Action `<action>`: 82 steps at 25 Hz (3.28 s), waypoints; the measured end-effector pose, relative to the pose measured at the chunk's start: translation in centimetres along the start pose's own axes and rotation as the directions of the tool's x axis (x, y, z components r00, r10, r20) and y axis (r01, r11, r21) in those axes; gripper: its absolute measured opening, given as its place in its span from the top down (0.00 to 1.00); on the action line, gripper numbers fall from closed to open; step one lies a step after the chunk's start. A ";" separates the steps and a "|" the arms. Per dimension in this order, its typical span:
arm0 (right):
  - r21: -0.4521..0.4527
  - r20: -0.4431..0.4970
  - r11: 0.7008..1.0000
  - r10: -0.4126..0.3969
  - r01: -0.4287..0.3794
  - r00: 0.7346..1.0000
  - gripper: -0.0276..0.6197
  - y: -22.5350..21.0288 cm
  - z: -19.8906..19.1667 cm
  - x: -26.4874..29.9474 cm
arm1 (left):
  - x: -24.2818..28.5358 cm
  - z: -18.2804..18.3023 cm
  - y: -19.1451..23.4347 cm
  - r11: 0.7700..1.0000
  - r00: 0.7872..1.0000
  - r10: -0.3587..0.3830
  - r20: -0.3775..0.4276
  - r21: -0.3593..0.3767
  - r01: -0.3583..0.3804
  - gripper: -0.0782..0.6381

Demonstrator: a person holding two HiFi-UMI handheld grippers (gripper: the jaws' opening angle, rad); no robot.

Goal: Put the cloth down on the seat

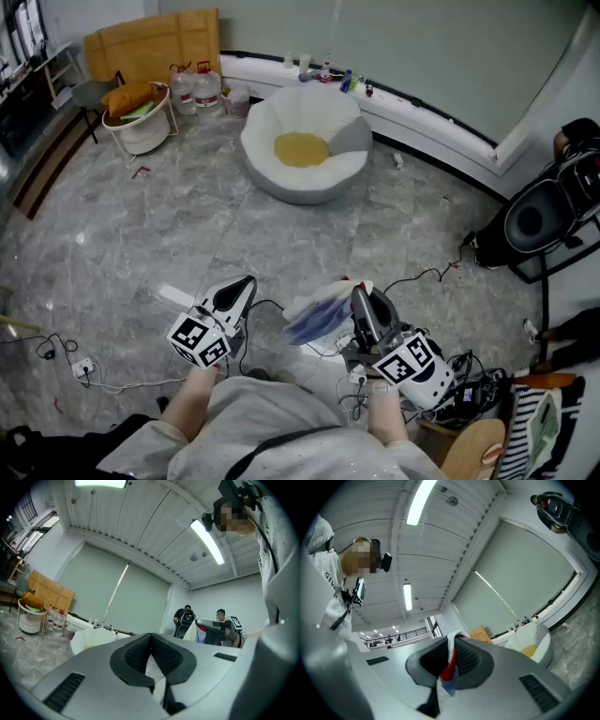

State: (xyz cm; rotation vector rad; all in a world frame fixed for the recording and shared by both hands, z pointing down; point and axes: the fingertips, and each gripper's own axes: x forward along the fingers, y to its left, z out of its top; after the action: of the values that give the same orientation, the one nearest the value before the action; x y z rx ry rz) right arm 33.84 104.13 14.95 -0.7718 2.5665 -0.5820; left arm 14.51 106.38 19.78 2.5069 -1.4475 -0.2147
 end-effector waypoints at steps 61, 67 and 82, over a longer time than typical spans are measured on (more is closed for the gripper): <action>-0.056 -0.068 0.982 0.174 -0.178 0.982 0.91 -37.5 2.7 51.3 | 40.5 10.4 53.0 0.989 0.988 0.148 0.046 -0.010 -0.148 0.87; -0.091 -0.095 0.969 0.223 -0.231 0.970 0.91 -41.7 4.7 56.6 | 48.1 12.5 57.0 0.990 0.987 0.144 0.075 -0.001 -0.144 0.87; -0.173 -0.114 0.984 0.010 -0.030 0.993 0.91 -54.3 8.0 66.6 | 56.8 12.8 61.3 0.991 0.991 0.135 0.014 -0.008 -0.135 0.87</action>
State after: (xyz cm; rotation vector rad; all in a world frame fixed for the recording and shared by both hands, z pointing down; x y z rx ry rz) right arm 9.46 21.44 18.34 -0.7899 2.7541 -0.4081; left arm -11.21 25.94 24.05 2.3945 -1.6122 -0.2134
